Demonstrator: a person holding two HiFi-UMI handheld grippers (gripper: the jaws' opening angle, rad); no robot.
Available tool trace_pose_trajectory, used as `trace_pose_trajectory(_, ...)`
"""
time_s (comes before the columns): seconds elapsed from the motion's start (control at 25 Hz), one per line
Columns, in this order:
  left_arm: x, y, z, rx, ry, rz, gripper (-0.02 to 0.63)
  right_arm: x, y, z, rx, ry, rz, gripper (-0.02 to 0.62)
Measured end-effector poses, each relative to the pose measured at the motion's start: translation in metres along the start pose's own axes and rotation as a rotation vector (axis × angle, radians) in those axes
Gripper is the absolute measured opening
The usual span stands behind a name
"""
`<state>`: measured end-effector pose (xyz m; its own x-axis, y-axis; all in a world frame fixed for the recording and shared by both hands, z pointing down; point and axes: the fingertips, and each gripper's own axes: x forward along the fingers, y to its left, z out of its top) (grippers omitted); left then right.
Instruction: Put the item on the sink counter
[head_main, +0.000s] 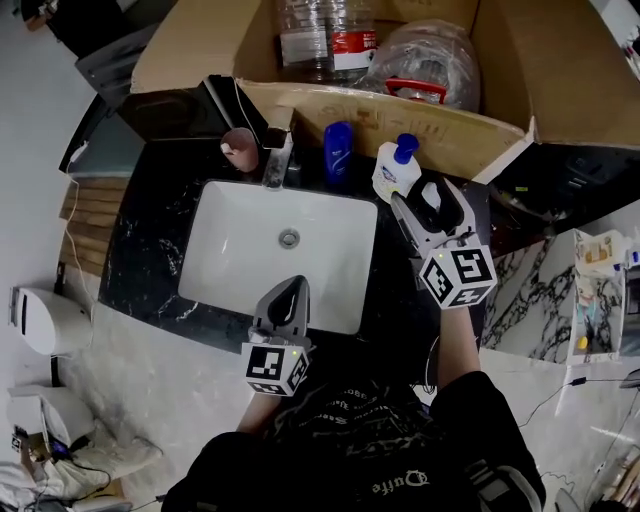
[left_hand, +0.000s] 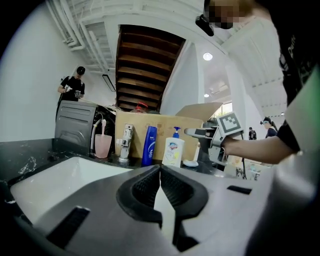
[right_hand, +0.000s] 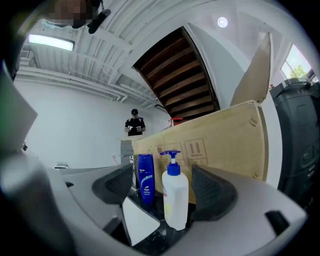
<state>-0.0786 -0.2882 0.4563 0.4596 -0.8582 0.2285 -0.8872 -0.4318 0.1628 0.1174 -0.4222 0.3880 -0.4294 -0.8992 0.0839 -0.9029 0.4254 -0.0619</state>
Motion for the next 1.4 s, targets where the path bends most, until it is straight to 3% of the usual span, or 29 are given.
trace_pose_trajectory(0.16,0.001,-0.008,0.000,-0.013,-0.015,-0.042,0.008,-0.033,0.019,-0.002,0.031,-0.001,-0.007,0.362)
trace_pose_trajectory(0.44,0.004,-0.023,-0.001,-0.020,-0.029,-0.121,0.008,-0.084,0.047,-0.042,0.094,0.063,-0.072,0.362)
trace_pose_trajectory(0.68,0.005,-0.037,-0.007,-0.015,-0.022,-0.170,0.008,-0.110,0.077,-0.081,0.125,0.150,-0.054,0.355)
trace_pose_trajectory(0.76,0.005,-0.041,-0.007,-0.014,-0.023,-0.180,0.008,-0.116,0.083,-0.085,0.124,0.154,-0.057,0.312)
trace_pose_trajectory(0.84,0.005,-0.043,-0.007,-0.012,-0.025,-0.186,0.008,-0.120,0.085,-0.084,0.122,0.147,-0.062,0.204)
trace_pose_trajectory(1.0,0.003,-0.046,-0.005,-0.001,-0.035,-0.187,0.008,-0.123,0.086,-0.083,0.099,0.149,-0.065,0.140)
trace_pose_trajectory(1.12,0.001,-0.047,-0.005,0.005,-0.037,-0.184,0.008,-0.124,0.085,-0.082,0.077,0.150,-0.080,0.031)
trace_pose_trajectory(1.2,0.001,-0.047,-0.005,0.006,-0.035,-0.183,0.008,-0.124,0.085,-0.081,0.078,0.145,-0.086,0.000)
trace_pose_trajectory(1.4,0.000,-0.051,-0.007,0.009,-0.032,-0.184,0.008,-0.123,0.090,-0.085,0.032,0.181,-0.071,-0.002)
